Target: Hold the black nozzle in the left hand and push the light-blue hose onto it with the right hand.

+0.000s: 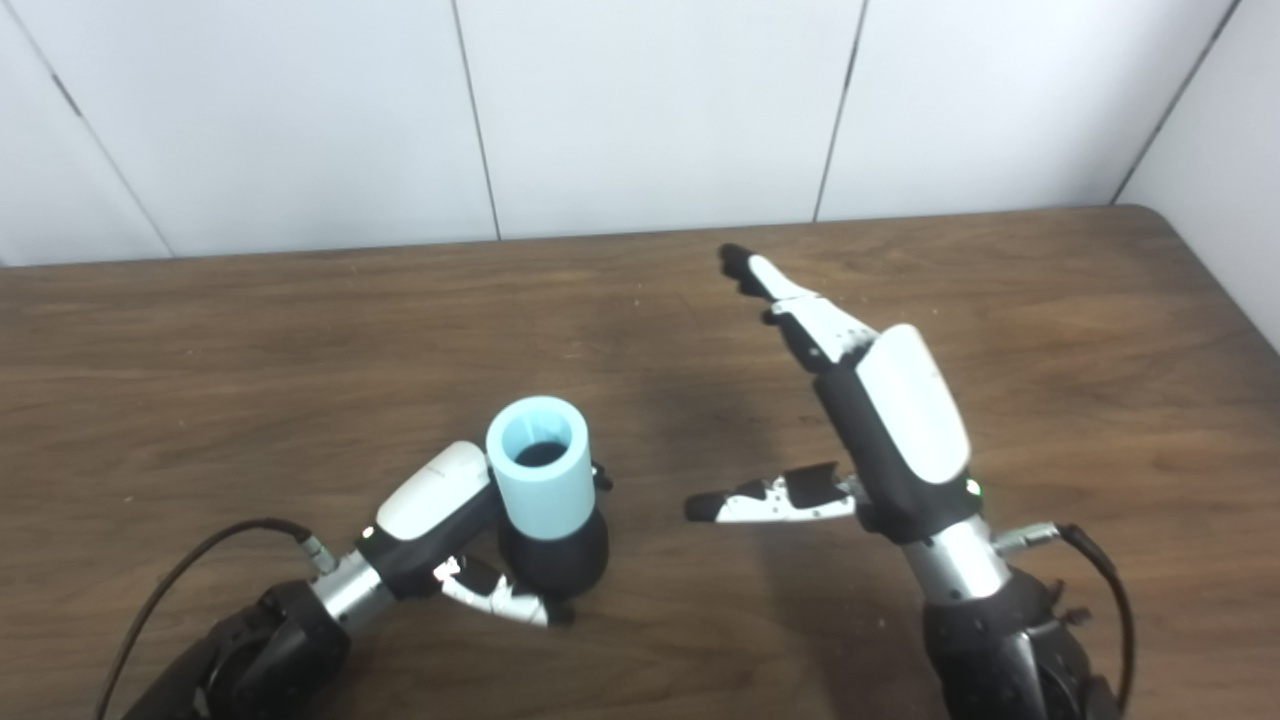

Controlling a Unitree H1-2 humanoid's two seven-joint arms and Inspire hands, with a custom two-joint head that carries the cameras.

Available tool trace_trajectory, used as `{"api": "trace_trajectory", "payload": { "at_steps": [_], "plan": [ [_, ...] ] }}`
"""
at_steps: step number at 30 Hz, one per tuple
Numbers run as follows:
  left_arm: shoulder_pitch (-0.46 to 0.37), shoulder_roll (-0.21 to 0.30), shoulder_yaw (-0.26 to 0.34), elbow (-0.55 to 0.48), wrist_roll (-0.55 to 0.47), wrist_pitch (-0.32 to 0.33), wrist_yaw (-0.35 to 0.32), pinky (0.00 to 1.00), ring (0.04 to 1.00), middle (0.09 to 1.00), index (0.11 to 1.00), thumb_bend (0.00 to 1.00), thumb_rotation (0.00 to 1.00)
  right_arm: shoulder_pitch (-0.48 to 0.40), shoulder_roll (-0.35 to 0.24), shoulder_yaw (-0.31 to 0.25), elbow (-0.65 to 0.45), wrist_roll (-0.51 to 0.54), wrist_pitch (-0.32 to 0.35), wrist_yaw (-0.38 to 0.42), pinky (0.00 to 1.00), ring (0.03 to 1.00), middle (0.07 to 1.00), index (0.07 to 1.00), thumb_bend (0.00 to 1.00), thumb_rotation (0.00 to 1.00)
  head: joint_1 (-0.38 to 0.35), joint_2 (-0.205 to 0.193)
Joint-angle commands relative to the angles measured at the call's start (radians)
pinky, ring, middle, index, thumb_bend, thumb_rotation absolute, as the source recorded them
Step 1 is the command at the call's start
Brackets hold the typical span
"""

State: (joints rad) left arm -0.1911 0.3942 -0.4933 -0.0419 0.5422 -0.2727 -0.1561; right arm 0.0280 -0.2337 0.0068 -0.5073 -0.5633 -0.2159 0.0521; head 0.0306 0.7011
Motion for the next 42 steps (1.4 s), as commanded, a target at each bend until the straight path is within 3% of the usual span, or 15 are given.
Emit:
{"api": "trace_trajectory", "payload": {
  "at_steps": [1, 9, 14, 17, 20, 24, 26, 28, 31, 33, 38, 40, 42],
  "plan": [
    [0.017, 0.016, 0.024, -0.013, 0.011, 0.061, -0.051, 0.85, 0.843, 0.843, 0.801, 0.85, 0.39, -0.009, -0.017, -0.018, -0.013, 0.007, -0.043, -0.027, 0.72, 0.823, 0.878, 0.937, 0.72, 0.24, 0.003, 0.000],
    [0.033, -0.009, 0.061, -0.007, 0.026, 0.107, -0.112, 0.97, 0.987, 0.994, 0.954, 0.94, 0.45, -0.003, -0.012, -0.028, 0.001, 0.041, -0.041, -0.024, 0.72, 0.818, 0.875, 0.925, 0.71, 0.18, 0.022, -0.011],
    [0.019, -0.007, 0.082, -0.009, -0.090, 0.108, -0.189, 1.00, 1.000, 1.000, 0.934, 1.00, 0.44, -0.013, -0.009, -0.029, 0.035, 0.097, -0.036, -0.021, 0.72, 0.812, 0.867, 0.917, 0.70, 0.16, 0.025, -0.025],
    [0.024, -0.024, 0.133, -0.023, -0.205, 0.096, -0.188, 1.00, 1.000, 1.000, 0.907, 1.00, 0.44, -0.022, 0.012, -0.038, 0.061, 0.175, 0.010, -0.017, 0.72, 0.803, 0.869, 0.912, 0.70, 0.16, 0.032, -0.041],
    [0.050, -0.064, 0.212, -0.050, -0.399, 0.091, -0.185, 1.00, 1.000, 1.000, 0.909, 1.00, 0.44, -0.029, 0.040, -0.044, 0.052, 0.253, 0.092, -0.003, 0.71, 0.800, 0.871, 0.909, 0.69, 0.18, 0.036, -0.049],
    [0.101, -0.181, 0.351, -0.162, -0.721, 0.091, -0.141, 1.00, 1.000, 1.000, 0.989, 1.00, 0.48, -0.053, 0.075, -0.039, 0.018, 0.320, 0.184, 0.013, 0.72, 0.802, 0.874, 0.907, 0.69, 0.21, 0.048, -0.063],
    [0.121, -0.215, 0.412, -0.218, -0.796, 0.098, -0.109, 1.00, 1.000, 1.000, 0.998, 1.00, 0.56, -0.071, 0.094, -0.037, 0.017, 0.363, 0.217, 0.017, 0.72, 0.802, 0.878, 0.909, 0.70, 0.24, 0.049, -0.066],
    [0.138, -0.248, 0.471, -0.250, -0.888, 0.101, -0.089, 1.00, 1.000, 1.000, 1.000, 1.00, 0.60, -0.069, 0.136, -0.031, 0.011, 0.433, 0.272, 0.021, 0.72, 0.803, 0.880, 0.909, 0.70, 0.24, 0.050, -0.073],
    [0.152, -0.293, 0.513, -0.271, -0.965, 0.120, -0.066, 1.00, 1.000, 1.000, 1.000, 1.00, 0.61, -0.046, 0.174, -0.023, -0.005, 0.488, 0.334, 0.022, 0.71, 0.803, 0.880, 0.909, 0.68, 0.23, 0.047, -0.078],
    [0.162, -0.332, 0.530, -0.271, -0.988, 0.125, -0.034, 1.00, 1.000, 1.000, 1.000, 1.00, 0.62, -0.025, 0.189, -0.020, -0.009, 0.512, 0.361, 0.024, 0.70, 0.805, 0.881, 0.911, 0.67, 0.22, 0.039, -0.082],
    [0.180, -0.424, 0.553, -0.236, -0.958, 0.125, 0.050, 1.00, 1.000, 1.000, 1.000, 0.97, 0.70, 0.000, 0.213, -0.032, 0.059, 0.623, 0.321, 0.033, 0.75, 0.820, 0.891, 0.936, 0.67, 0.27, 0.042, -0.087],
    [0.192, -0.446, 0.556, -0.241, -0.889, 0.133, 0.090, 1.00, 1.000, 1.000, 1.000, 0.93, 0.77, -0.001, 0.222, -0.033, 0.100, 0.676, 0.305, 0.042, 0.79, 0.852, 0.911, 0.957, 0.64, 0.29, 0.042, -0.086],
    [0.213, -0.441, 0.555, -0.247, -0.755, 0.136, 0.124, 1.00, 1.000, 1.000, 1.000, 0.91, 0.84, -0.005, 0.227, -0.030, 0.142, 0.707, 0.287, 0.048, 0.83, 0.878, 0.928, 0.972, 0.63, 0.33, 0.038, -0.085]
  ]
}}
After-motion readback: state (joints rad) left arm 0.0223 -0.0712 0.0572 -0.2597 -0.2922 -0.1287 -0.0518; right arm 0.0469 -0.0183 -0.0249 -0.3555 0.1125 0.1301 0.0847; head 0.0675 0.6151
